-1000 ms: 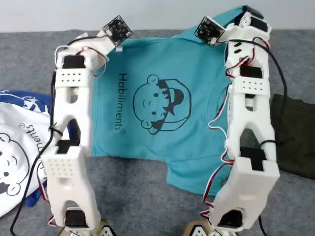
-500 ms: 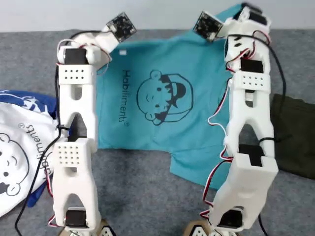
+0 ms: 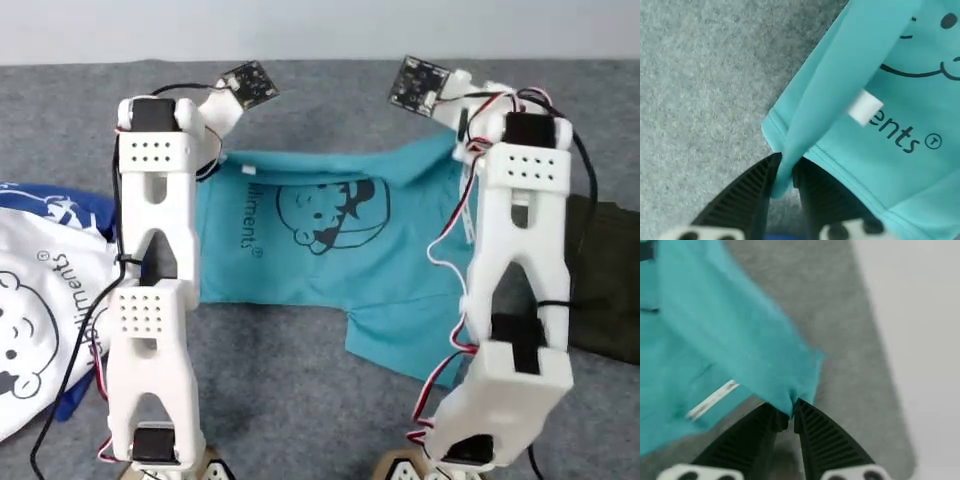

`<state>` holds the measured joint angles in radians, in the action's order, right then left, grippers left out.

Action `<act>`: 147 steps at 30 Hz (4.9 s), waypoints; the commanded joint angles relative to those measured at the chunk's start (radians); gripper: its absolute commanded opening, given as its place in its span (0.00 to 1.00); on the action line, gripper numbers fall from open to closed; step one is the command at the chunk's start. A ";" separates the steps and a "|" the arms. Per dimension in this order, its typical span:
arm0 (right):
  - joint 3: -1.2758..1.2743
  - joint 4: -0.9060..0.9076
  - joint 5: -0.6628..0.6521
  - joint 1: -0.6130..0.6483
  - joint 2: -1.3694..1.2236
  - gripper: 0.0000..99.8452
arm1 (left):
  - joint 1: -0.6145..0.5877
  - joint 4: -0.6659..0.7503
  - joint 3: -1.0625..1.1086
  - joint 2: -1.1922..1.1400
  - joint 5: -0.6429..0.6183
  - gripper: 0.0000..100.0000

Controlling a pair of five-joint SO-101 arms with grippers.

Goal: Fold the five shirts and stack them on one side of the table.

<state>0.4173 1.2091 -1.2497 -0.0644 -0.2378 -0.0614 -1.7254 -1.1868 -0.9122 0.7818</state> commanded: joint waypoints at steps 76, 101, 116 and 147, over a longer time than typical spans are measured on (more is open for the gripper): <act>-1.040 0.564 0.210 -0.065 0.958 0.20 | -0.038 0.003 1.044 0.615 -0.002 0.08; -0.810 -0.242 0.832 0.056 0.298 0.01 | 0.078 0.129 1.145 0.440 -0.425 0.00; -0.520 -0.151 0.845 0.038 0.071 0.01 | 0.075 0.066 1.187 0.529 -0.419 0.00; 0.078 0.420 0.847 -0.012 -0.005 0.01 | 0.023 0.382 1.546 0.720 -0.420 0.00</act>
<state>0.4388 1.5712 -0.4135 -0.0614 -0.3713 -0.0353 -1.3525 0.3276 -0.2447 0.3583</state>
